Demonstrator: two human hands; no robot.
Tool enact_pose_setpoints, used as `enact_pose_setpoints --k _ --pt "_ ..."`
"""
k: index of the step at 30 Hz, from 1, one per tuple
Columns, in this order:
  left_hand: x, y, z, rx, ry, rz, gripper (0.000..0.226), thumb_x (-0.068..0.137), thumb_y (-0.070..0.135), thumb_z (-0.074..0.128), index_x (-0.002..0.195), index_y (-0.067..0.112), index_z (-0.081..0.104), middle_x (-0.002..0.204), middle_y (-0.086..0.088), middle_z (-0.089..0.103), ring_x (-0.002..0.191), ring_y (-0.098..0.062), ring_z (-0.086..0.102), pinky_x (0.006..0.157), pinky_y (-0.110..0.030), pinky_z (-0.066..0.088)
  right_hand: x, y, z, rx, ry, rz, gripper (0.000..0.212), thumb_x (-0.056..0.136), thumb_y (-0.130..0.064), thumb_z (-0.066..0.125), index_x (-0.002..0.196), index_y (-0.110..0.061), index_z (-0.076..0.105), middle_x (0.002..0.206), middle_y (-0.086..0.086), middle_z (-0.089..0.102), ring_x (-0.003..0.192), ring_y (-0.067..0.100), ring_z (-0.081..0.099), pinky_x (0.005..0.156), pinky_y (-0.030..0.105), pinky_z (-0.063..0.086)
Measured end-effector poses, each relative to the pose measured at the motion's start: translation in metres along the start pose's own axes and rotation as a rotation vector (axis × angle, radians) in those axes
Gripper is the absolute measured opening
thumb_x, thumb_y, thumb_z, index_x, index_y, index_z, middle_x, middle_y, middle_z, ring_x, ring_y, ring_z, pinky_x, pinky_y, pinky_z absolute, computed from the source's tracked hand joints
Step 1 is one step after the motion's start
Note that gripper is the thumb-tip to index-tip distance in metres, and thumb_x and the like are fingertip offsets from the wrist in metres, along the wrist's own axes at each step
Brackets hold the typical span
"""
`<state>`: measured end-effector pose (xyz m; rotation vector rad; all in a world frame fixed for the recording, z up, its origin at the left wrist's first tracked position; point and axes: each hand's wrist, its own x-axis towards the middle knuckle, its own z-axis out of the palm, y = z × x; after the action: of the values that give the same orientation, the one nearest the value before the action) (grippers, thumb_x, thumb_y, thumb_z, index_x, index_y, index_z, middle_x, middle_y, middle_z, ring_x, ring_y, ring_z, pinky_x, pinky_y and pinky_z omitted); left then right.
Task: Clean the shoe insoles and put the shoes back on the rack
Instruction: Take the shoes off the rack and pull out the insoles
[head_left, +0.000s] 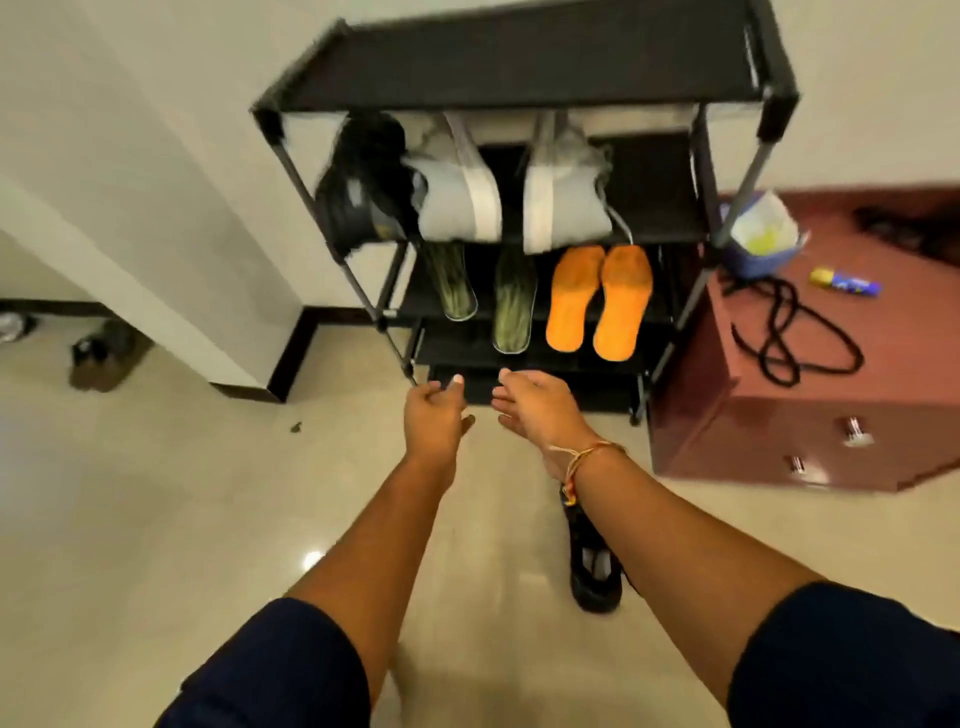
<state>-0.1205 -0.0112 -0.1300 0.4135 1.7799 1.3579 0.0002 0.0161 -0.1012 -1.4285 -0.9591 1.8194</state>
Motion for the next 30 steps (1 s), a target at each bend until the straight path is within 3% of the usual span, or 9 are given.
enact_pose_setpoints --k 2,4,8,11,18,22,27,30 --pt "0.011 0.047 -0.014 -0.042 0.028 0.094 0.024 0.100 0.026 0.063 0.109 0.006 0.055 0.080 -0.009 0.059 0.079 -0.022 0.058 0.066 -0.033 0.058 -0.002 -0.038 0.025 0.074 -0.042 -0.029 0.016 0.098 -0.028 0.060 0.090 -0.015 0.063 0.105 0.015 0.070 0.096 0.021 0.068 0.081 0.032 0.056" --pt "0.022 0.088 -0.023 -0.087 0.063 0.149 0.029 0.100 0.029 0.064 0.115 0.006 0.055 0.082 -0.007 0.060 0.083 -0.020 0.061 0.072 -0.032 0.059 -0.002 -0.070 0.046 0.157 -0.087 -0.047 0.018 0.099 -0.029 0.059 0.101 -0.011 0.063 0.115 0.016 0.068 0.102 0.022 0.068 0.086 0.031 0.055" --pt "0.053 0.149 -0.024 -0.201 0.072 0.144 0.059 0.096 0.038 0.068 0.139 0.008 0.040 0.111 -0.011 0.058 0.103 -0.020 0.064 0.084 -0.032 0.060 0.012 -0.114 0.077 0.252 -0.181 -0.083 0.048 0.100 -0.032 0.057 0.139 -0.006 0.049 0.135 0.017 0.057 0.117 0.024 0.061 0.096 0.032 0.053" --pt "0.081 0.174 -0.019 -0.277 0.077 0.081 0.067 0.091 0.044 0.072 0.140 0.016 0.036 0.127 -0.008 0.053 0.113 -0.024 0.061 0.083 -0.033 0.059 0.033 -0.133 0.095 0.327 -0.207 -0.076 0.053 0.101 -0.030 0.056 0.146 -0.008 0.040 0.144 0.019 0.049 0.129 0.029 0.054 0.107 0.038 0.046" --pt "0.128 0.201 -0.008 -0.320 0.203 -0.004 0.064 0.093 0.046 0.069 0.143 0.021 0.037 0.114 -0.007 0.047 0.100 -0.029 0.053 0.088 -0.047 0.060 0.078 -0.145 0.124 0.353 -0.224 -0.042 0.055 0.099 -0.031 0.058 0.147 -0.013 0.039 0.145 0.019 0.044 0.131 0.033 0.050 0.108 0.041 0.046" --pt "0.143 0.207 -0.006 -0.462 0.206 -0.029 0.053 0.089 0.035 0.077 0.129 0.018 0.046 0.121 -0.010 0.056 0.106 -0.033 0.061 0.078 -0.051 0.062 0.096 -0.139 0.134 0.344 -0.243 -0.032 0.050 0.099 -0.035 0.059 0.143 -0.020 0.044 0.150 0.015 0.040 0.131 0.034 0.048 0.110 0.043 0.043" --pt "0.140 0.193 -0.007 -0.515 0.241 0.056 0.037 0.088 0.028 0.079 0.110 0.026 0.049 0.111 -0.007 0.065 0.098 -0.027 0.069 0.057 -0.036 0.063 0.101 -0.134 0.129 0.357 -0.248 -0.007 0.007 0.099 -0.033 0.058 0.100 -0.028 0.053 0.140 0.011 0.050 0.099 0.024 0.058 0.105 0.041 0.046" --pt "0.124 0.185 -0.011 -0.540 0.253 0.096 0.038 0.087 0.028 0.080 0.113 0.026 0.052 0.106 -0.006 0.067 0.090 -0.022 0.072 0.061 -0.036 0.064 0.097 -0.132 0.128 0.361 -0.250 -0.005 0.010 0.098 -0.034 0.059 0.105 -0.028 0.053 0.147 0.010 0.045 0.124 0.032 0.053 0.106 0.042 0.044"
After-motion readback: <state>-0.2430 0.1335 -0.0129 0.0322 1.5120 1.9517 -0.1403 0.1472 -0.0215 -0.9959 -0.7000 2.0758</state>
